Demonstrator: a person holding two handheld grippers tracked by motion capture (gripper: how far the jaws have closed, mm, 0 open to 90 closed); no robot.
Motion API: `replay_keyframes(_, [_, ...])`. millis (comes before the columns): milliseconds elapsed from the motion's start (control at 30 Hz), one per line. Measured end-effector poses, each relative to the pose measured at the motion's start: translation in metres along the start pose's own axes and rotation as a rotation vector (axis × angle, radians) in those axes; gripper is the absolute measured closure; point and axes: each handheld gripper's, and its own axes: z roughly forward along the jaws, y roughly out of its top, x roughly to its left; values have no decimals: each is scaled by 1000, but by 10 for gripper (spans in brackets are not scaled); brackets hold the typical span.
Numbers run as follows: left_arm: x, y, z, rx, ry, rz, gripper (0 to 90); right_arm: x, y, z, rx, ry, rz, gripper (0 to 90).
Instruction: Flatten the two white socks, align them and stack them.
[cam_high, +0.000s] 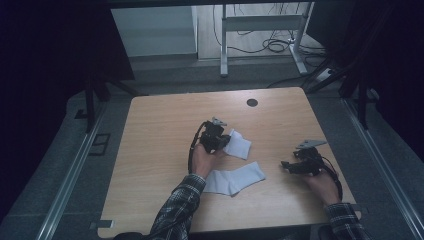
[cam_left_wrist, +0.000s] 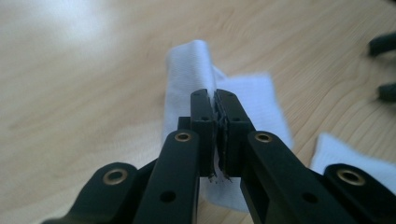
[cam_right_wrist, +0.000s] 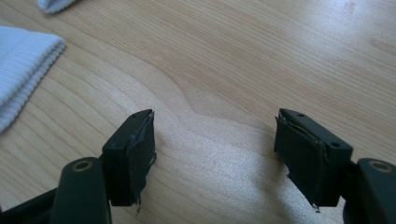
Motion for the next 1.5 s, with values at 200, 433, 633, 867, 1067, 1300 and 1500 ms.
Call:
replay_keyframes(200, [-4, -12, 10, 32, -35, 22, 782, 0, 2, -1, 14, -10, 9, 368])
replay_keyframes(433, [-2, -15, -5, -8, 0, 53, 551, 2, 9, -5, -6, 54, 56, 458])
replay_keyframes(633, [12, -22, -20, -31, 38, 44, 473, 15, 29, -5, -32, 134, 75, 519])
replay_keyframes(867, [28, -33, -30, -42, 68, 22, 436, 37, 60, 8, -36, 174, 50, 542])
replay_keyframes(1067, [37, -44, -34, -35, 64, 11, 400, 53, 80, 30, -21, 186, 37, 514])
replay_keyframes(1300, [39, -55, -32, -21, 50, 25, 397, 64, 87, 58, 38, 176, 46, 548])
replay_keyframes(1500, [44, -63, -33, -22, 42, 12, 402, 69, 89, 63, 67, 188, 34, 845])
